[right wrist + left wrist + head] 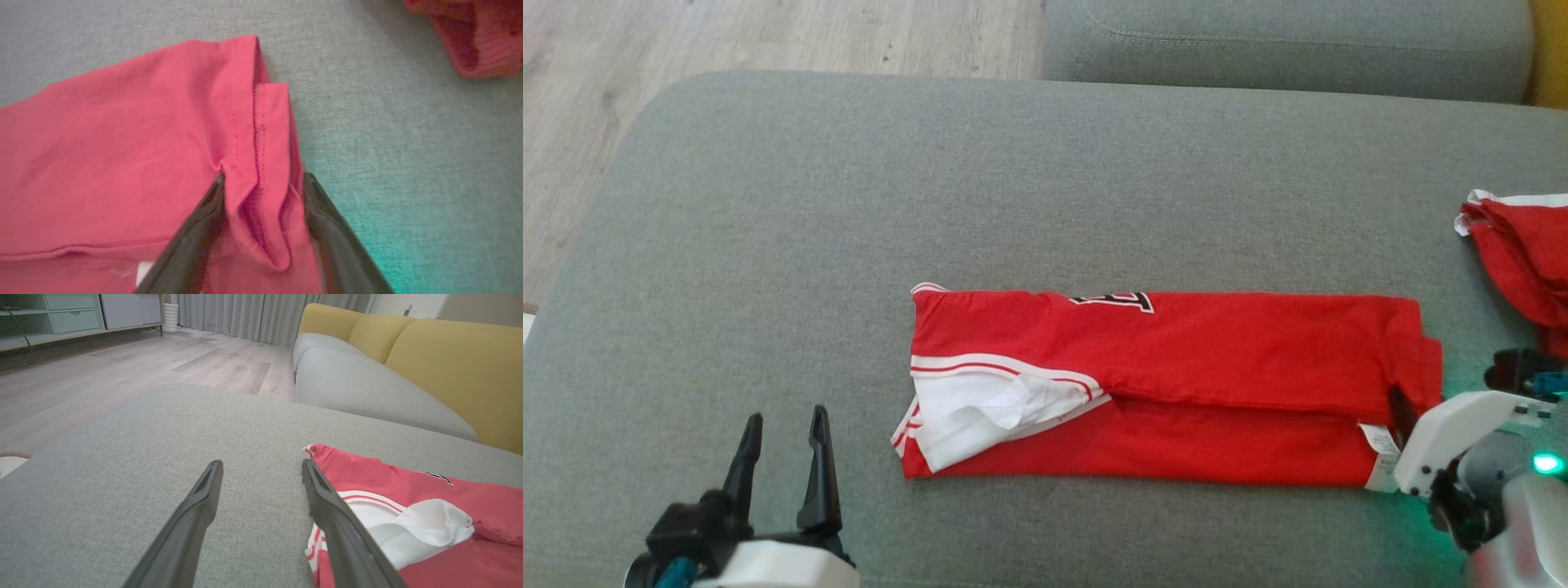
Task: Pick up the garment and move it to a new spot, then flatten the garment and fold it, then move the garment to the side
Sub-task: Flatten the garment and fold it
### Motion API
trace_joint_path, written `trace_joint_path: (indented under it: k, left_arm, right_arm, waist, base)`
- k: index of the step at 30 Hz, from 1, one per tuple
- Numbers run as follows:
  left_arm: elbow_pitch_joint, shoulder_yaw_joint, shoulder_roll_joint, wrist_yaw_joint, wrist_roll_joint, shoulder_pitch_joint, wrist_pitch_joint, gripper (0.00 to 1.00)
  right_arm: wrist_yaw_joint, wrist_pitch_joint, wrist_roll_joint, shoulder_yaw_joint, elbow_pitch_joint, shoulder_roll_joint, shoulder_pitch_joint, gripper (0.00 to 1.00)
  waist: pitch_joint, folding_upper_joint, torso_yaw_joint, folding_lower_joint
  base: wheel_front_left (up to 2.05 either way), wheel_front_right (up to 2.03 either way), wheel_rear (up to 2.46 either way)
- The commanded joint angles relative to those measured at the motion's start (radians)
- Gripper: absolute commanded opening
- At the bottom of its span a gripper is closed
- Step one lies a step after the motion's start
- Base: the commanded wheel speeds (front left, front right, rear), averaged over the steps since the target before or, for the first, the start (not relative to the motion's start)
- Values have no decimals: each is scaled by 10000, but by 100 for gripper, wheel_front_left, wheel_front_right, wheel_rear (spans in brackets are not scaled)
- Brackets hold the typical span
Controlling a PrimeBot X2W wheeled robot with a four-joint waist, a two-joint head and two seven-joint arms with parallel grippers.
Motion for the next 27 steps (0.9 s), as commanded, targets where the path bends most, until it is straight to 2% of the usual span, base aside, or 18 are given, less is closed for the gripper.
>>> trace_joint_path:
  k: [1,2,11,18,21,24,27]
  left_arm:
    - [-345,469,106,97,94,-182,-121,100]
    - [-363,478,102,117,102,-158,-121,100]
    - [-458,504,41,156,144,-20,-122,100]
    - [-410,511,-206,97,187,124,-123,100]
    - [-352,530,-345,30,227,134,-123,100]
    - [-256,577,-489,-44,277,150,-123,100]
    - [-146,600,-641,-122,381,142,-123,100]
  right_arm:
    - [39,-41,31,413,-55,-72,-210,7]
    - [39,-75,55,448,-6,-65,-215,0]
    - [39,-455,293,387,-192,-245,-562,0]
    - [39,139,517,-153,-1409,-1108,-264,0]
    - [39,522,526,-411,-2094,-1288,-10,0]
    - [39,851,572,-596,-2807,-1098,165,0]
    - [39,1239,810,-435,-3800,-610,286,0]
  waist:
    - [-49,-1,-27,-1]
    - [-85,-1,-68,-1]
    - [-427,-1,-758,-1]
    - [-715,-1,-1491,-1]
    - [-759,-1,-1711,-1]
    - [-811,-1,-1868,-1]
    - [-860,-1,-1912,-1]
  base:
    - [0,0,0]
    - [0,0,0]
    - [0,0,0]
    - [0,0,0]
    - [0,0,0]
    - [0,0,0]
    - [0,0,0]
